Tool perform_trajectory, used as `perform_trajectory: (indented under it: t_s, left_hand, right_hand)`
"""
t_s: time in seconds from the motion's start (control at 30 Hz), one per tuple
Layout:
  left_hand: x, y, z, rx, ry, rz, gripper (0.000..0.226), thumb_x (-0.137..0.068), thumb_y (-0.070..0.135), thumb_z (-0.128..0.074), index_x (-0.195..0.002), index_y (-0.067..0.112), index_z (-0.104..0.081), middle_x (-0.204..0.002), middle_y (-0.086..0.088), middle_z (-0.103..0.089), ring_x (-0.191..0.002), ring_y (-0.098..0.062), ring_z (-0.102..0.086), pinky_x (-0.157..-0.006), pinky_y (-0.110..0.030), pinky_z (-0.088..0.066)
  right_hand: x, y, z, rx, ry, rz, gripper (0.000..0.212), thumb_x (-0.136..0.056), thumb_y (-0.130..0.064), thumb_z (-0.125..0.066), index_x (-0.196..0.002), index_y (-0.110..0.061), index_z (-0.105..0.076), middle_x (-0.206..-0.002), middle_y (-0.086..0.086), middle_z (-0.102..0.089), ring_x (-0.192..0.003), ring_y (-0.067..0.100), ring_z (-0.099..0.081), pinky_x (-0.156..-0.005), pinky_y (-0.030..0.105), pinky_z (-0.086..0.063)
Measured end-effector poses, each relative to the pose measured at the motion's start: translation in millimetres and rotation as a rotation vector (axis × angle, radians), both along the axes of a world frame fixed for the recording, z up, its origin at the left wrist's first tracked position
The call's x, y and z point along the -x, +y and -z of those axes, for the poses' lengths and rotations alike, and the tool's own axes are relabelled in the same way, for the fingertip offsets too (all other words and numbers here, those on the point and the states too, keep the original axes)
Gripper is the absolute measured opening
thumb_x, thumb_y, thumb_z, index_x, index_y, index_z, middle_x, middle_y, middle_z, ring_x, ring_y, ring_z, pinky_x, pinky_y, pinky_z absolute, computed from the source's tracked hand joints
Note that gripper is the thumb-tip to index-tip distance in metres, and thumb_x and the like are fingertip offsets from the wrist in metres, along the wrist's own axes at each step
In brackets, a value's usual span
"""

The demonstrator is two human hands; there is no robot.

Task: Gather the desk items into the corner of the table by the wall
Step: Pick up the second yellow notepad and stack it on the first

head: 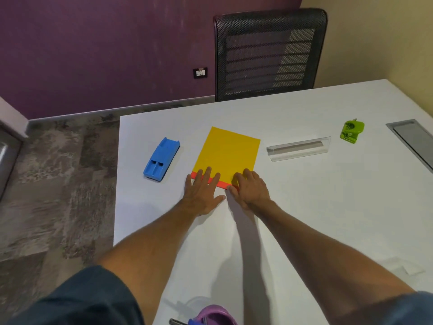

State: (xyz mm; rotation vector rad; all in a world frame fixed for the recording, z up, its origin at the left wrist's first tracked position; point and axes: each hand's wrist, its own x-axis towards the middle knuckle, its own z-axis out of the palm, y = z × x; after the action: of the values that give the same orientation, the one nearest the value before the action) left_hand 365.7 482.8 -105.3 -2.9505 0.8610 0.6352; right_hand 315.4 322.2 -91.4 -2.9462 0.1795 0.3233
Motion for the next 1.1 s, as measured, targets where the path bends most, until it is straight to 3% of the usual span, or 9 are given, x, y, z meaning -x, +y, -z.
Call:
perform_trajectory:
  t_s: [0.1,0.23,0.3,0.47,0.63,0.73,0.87,0.97,1.1]
  left_hand:
    - [4,0,-1,-0.015,-0.102,0.052,0.069,-0.097,0.058,-0.03,-0.153,0.022,-0.013,-0.161,-0.01,-0.009,-0.146,-0.031,-0.016,-0.117,-0.053,-0.012]
    - [-4,-6,-8,0.079,-0.264,0.074,0.051,-0.098,0.053,-0.034,-0.135,0.019,-0.04,-0.136,-0.006,-0.044,-0.122,-0.024,-0.042,-0.104,-0.042,-0.027]
    - [-13,-10,-12,0.151,-0.231,-0.017,0.053,-0.098,0.051,-0.036,-0.138,0.016,-0.039,-0.137,-0.009,-0.043,-0.124,-0.025,-0.04,-0.103,-0.041,-0.03]
    - [-23,-15,-14,0.235,0.058,-0.336,0.072,-0.096,0.048,-0.047,-0.15,0.01,-0.018,-0.157,-0.02,-0.013,-0.142,-0.037,-0.017,-0.113,-0.047,-0.024]
    - [-27,-30,-16,0.283,0.067,-0.458,0.057,-0.095,0.041,-0.05,-0.139,0.009,-0.035,-0.139,-0.021,-0.037,-0.129,-0.037,-0.033,-0.101,-0.047,-0.037]
    - [-31,-34,-20,0.336,0.099,-0.585,0.049,-0.094,0.034,-0.051,-0.134,0.009,-0.038,-0.136,-0.02,-0.041,-0.125,-0.038,-0.037,-0.099,-0.047,-0.039]
    - [-39,-30,-22,0.464,0.23,-0.83,0.05,-0.094,0.03,-0.052,-0.137,0.01,-0.036,-0.137,-0.019,-0.041,-0.124,-0.038,-0.042,-0.101,-0.048,-0.041]
    - [-39,-25,-22,0.589,0.388,-1.058,0.053,-0.093,0.027,-0.052,-0.138,0.005,-0.034,-0.135,-0.019,-0.046,-0.119,-0.035,-0.049,-0.1,-0.047,-0.046]
    - [-31,-16,-23,0.601,0.434,-1.122,0.042,-0.094,0.018,-0.05,-0.132,0.001,-0.046,-0.127,-0.021,-0.055,-0.111,-0.035,-0.057,-0.09,-0.042,-0.051]
  right_hand:
    - [3,-2,-3,-0.004,-0.009,0.003,0.048,-0.099,-0.05,-0.035,-0.128,-0.015,-0.05,-0.131,0.012,-0.048,-0.122,0.031,-0.045,-0.099,0.042,-0.042]
    - [4,-7,-6,-0.019,-0.04,0.039,0.045,-0.098,-0.047,-0.039,-0.128,-0.016,-0.051,-0.129,0.012,-0.051,-0.121,0.03,-0.047,-0.097,0.041,-0.044]
    - [0,-10,-7,-0.079,-0.06,0.105,0.046,-0.097,-0.044,-0.044,-0.13,-0.012,-0.048,-0.131,0.014,-0.047,-0.122,0.032,-0.045,-0.095,0.042,-0.045]
    - [-17,-12,-7,-0.251,0.036,0.318,0.063,-0.092,-0.04,-0.057,-0.136,-0.002,-0.034,-0.132,0.023,-0.041,-0.125,0.037,-0.039,-0.097,0.043,-0.04]
    - [-24,-5,-4,-0.267,0.06,0.318,0.075,-0.086,-0.04,-0.063,-0.142,-0.005,-0.027,-0.132,0.024,-0.04,-0.125,0.04,-0.035,-0.098,0.044,-0.038]
    - [-23,-7,-1,-0.317,0.017,0.364,0.073,-0.085,-0.037,-0.066,-0.14,-0.004,-0.03,-0.131,0.023,-0.041,-0.124,0.04,-0.036,-0.096,0.044,-0.038]
    - [-33,-16,-3,-0.472,0.007,0.633,0.077,-0.083,-0.037,-0.07,-0.14,-0.004,-0.03,-0.133,0.022,-0.046,-0.126,0.041,-0.042,-0.097,0.045,-0.041]
    - [-35,-22,-6,-0.676,0.056,0.879,0.065,-0.084,-0.034,-0.07,-0.133,-0.004,-0.039,-0.13,0.02,-0.048,-0.12,0.038,-0.049,-0.092,0.045,-0.05]
    - [-24,-23,-5,-0.783,0.059,0.966,0.042,-0.085,-0.018,-0.067,-0.122,-0.003,-0.056,-0.124,0.019,-0.058,-0.11,0.037,-0.059,-0.089,0.042,-0.054]
